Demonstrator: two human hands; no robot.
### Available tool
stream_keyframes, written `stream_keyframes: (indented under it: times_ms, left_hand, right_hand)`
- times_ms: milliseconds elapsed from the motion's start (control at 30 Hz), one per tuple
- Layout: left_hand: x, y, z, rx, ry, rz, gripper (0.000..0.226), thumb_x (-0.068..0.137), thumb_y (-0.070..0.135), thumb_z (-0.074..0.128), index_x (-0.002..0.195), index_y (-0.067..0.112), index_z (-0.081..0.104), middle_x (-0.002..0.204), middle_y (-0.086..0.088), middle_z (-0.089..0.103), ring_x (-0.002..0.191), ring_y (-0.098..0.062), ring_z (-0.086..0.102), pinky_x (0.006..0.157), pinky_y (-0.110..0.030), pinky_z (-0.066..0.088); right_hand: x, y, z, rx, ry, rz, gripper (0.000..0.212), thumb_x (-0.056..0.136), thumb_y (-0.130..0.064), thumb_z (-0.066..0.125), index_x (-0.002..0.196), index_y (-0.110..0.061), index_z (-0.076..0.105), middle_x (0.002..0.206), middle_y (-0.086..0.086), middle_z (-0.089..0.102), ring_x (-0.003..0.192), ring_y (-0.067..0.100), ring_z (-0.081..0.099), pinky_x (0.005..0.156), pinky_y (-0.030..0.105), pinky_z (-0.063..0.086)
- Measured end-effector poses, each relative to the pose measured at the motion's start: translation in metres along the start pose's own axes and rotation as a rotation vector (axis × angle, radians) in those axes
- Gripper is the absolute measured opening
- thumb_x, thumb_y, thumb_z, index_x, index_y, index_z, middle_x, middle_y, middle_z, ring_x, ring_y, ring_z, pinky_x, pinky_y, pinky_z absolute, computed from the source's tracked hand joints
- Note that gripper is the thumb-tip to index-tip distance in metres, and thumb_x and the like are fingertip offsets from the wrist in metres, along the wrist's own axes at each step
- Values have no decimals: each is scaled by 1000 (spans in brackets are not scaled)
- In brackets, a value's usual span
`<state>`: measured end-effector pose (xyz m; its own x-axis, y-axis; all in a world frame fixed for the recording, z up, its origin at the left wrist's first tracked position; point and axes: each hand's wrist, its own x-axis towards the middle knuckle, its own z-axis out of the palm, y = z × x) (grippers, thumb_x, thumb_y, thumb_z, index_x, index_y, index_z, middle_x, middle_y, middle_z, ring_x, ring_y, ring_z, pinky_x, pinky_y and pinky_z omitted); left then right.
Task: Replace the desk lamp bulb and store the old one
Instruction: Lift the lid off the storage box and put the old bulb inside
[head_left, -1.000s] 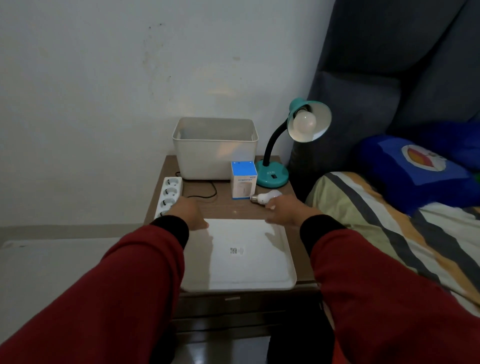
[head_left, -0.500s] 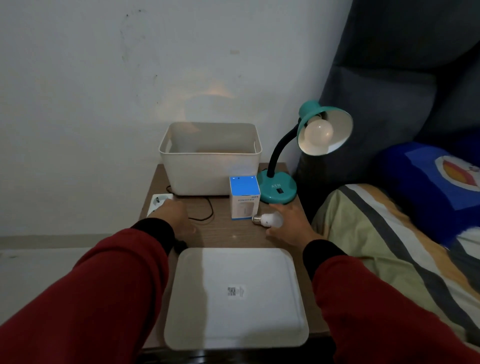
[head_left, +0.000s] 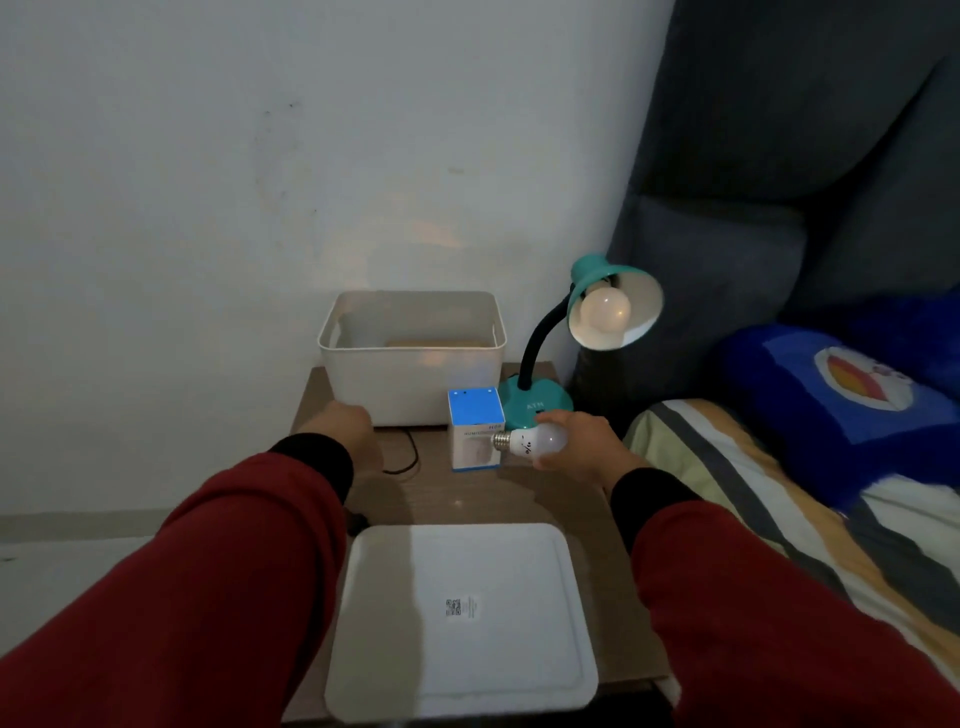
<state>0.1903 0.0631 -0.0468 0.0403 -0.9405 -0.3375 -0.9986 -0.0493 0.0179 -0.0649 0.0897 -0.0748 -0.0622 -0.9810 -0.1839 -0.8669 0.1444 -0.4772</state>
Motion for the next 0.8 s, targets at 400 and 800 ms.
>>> stream_keyframes:
  times_ms: [400,800]
  left_hand:
    - [11,3,-119,-89,174,47,59,85,34,65,134,7,45,136,-13,49,124,-26,50,100,-29,43]
    - [157,-3,-107,-52,46,25,52,88,30,60,131,3,48,135,-13,50,125,-25,50,100,-27,42]
  right_hand:
    - [43,-92,-101,-77,100,-163,66,75,-28,75,135,-23,49,138,4,52,124,23,50,95,24,38]
    - [185,-118,-47,-46,-59,-121,66,76,-27,74,136,-25,48,141,4,49,128,21,46,100,23,36]
